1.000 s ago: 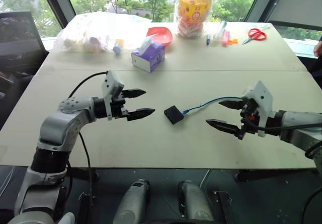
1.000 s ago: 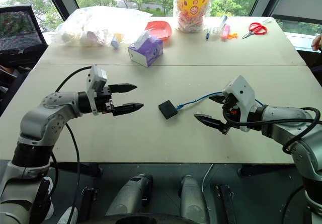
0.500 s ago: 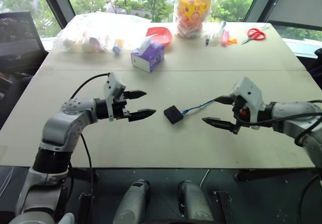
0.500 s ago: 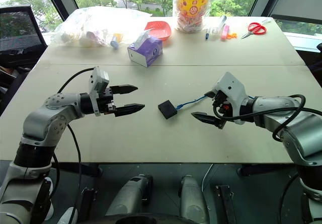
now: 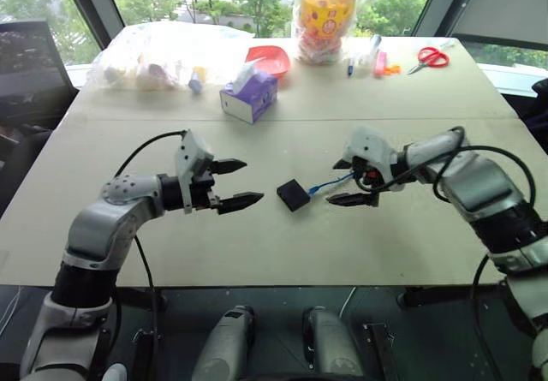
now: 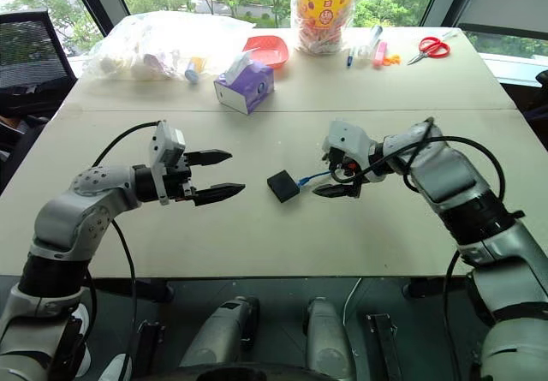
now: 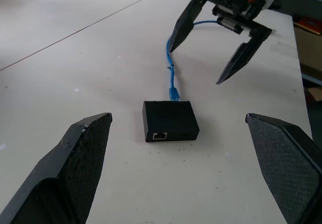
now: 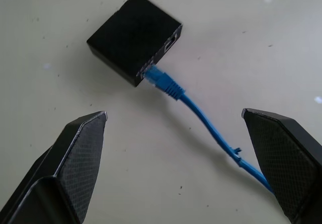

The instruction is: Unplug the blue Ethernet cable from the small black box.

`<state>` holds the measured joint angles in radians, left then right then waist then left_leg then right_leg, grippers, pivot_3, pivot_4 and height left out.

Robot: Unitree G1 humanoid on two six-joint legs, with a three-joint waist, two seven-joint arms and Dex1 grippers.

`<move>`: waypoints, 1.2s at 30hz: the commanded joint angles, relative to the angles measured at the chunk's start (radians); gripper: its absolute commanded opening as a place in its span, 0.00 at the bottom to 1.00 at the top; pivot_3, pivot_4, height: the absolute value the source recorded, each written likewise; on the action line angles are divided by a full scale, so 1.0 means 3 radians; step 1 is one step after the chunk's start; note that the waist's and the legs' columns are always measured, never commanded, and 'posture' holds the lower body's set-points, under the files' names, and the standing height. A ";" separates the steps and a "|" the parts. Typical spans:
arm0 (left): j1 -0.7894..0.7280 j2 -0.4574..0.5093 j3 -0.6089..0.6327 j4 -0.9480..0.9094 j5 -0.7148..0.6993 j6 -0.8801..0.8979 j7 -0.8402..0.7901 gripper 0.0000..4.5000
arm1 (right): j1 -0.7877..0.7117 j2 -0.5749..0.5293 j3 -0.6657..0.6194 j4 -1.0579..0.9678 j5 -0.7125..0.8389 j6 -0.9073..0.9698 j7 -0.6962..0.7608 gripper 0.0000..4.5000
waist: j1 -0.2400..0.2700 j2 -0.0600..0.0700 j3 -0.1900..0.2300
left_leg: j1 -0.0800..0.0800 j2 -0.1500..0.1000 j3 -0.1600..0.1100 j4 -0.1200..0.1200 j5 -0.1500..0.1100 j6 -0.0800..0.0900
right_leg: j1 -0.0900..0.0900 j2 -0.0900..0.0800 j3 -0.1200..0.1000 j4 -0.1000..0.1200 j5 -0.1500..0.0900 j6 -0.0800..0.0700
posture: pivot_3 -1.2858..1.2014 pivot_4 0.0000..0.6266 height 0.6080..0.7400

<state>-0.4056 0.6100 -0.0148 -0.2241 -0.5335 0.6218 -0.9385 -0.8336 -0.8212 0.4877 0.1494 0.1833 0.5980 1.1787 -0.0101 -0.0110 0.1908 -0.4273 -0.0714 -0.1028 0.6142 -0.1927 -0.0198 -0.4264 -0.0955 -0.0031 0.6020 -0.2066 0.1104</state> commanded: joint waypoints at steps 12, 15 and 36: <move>0.0171 0.0052 0.0163 -0.0360 -0.0069 -0.0004 0.0196 1.00 | -0.0857 0.0947 0.0359 0.1843 -0.0979 -0.1081 0.0488 0.88 | -0.0027 0.0001 0.0000 | 0.0013 0.0001 -0.0004 0.0002 0.0007 -0.0012 | -0.0007 0.0007 0.0003 0.0038 0.0003 0.0004 | 0.52 0.24 1.00; 0.0184 0.0047 0.0171 -0.0370 -0.0073 -0.0002 0.0216 1.00 | -0.0861 0.0991 0.0345 0.1892 -0.1058 -0.1148 0.0558 0.58 | -0.0030 0.0001 0.0000 | 0.0021 0.0000 -0.0003 0.0002 0.0007 -0.0013 | -0.0002 0.0008 0.0003 0.0040 0.0003 0.0004 | 0.52 0.24 1.00; -0.0344 -0.0068 0.0105 0.0238 -0.0089 0.0040 0.0127 1.00 | 0.0813 0.0637 -0.0937 -0.0981 -0.1791 -0.2134 -0.1720 0.01 | -0.0006 0.0000 0.0000 | 0.0020 0.0001 -0.0002 0.0001 0.0009 -0.0015 | -0.0004 0.0008 0.0007 0.0045 0.0000 -0.0002 | 0.52 0.24 1.00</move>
<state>-0.4843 0.5896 0.0112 -0.1472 -0.5475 0.6335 -0.8930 -0.5952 -0.6189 0.2357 -0.0829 -0.3049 -0.0177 0.7250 -0.0119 -0.0111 0.1907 -0.4212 -0.0712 -0.1032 0.6147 -0.1899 -0.0244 -0.4277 -0.0932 -0.0009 0.6154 -0.2073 0.1087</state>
